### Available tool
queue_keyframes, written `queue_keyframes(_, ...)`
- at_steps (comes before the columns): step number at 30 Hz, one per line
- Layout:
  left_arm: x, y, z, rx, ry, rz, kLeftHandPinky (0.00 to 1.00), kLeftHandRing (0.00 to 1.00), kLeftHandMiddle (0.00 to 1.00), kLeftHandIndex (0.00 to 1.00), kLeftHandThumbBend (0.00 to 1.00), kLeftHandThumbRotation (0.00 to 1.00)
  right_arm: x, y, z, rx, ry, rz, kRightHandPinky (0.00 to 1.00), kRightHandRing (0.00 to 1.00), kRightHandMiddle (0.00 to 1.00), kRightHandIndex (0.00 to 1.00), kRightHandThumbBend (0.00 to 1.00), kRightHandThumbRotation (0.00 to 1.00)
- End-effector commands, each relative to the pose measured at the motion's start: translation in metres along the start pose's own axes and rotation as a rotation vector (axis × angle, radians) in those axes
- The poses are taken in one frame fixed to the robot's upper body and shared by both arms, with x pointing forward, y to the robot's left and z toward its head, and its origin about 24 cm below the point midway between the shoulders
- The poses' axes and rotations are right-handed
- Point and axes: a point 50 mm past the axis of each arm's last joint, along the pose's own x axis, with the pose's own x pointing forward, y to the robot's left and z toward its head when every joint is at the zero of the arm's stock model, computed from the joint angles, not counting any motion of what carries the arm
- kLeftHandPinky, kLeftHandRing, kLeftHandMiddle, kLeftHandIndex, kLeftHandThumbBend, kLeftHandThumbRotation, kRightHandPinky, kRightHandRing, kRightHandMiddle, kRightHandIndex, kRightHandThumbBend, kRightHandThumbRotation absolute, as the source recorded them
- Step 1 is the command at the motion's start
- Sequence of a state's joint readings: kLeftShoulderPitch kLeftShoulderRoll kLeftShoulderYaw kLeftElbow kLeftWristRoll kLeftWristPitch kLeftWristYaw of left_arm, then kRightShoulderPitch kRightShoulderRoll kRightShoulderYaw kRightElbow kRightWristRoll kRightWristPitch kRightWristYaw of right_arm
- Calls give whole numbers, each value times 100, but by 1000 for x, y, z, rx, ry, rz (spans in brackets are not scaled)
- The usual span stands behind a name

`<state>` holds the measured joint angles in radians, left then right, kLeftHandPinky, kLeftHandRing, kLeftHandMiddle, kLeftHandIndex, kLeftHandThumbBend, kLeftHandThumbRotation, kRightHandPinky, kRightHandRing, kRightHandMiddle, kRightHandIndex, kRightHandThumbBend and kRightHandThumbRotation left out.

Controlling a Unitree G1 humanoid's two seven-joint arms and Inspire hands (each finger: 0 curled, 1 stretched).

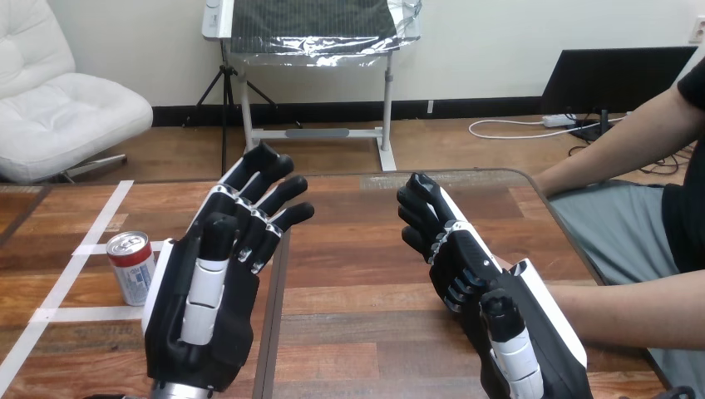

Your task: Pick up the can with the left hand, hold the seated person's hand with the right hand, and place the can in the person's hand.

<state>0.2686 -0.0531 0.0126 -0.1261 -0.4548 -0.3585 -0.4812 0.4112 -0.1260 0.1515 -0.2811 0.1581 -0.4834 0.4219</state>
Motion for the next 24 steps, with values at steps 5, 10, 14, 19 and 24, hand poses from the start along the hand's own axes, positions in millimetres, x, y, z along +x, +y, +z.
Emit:
queue_keyframes(5,3,4,2,82,-12,9,78,81,83,81,70,73,10,-2,6,-18,-59,-5,100,100,98,99,76,100)
queue_keyframes(10,9,11,5,162,-12,7,79,82,83,82,73,72,10,-2,5,-16,-60,-4,100,100,98,99,77,100)
queue_keyframes(14,15,16,9,215,-15,9,80,83,84,82,78,69,11,-2,5,-18,-64,-4,100,100,98,99,77,100)
queue_keyframes(19,24,25,17,272,-39,8,81,85,85,83,86,65,12,-2,4,-16,-63,0,100,100,98,99,76,100)
queue_keyframes(24,32,34,24,369,-53,4,81,86,86,84,94,65,13,-2,4,-21,-67,-1,100,100,98,99,77,100)
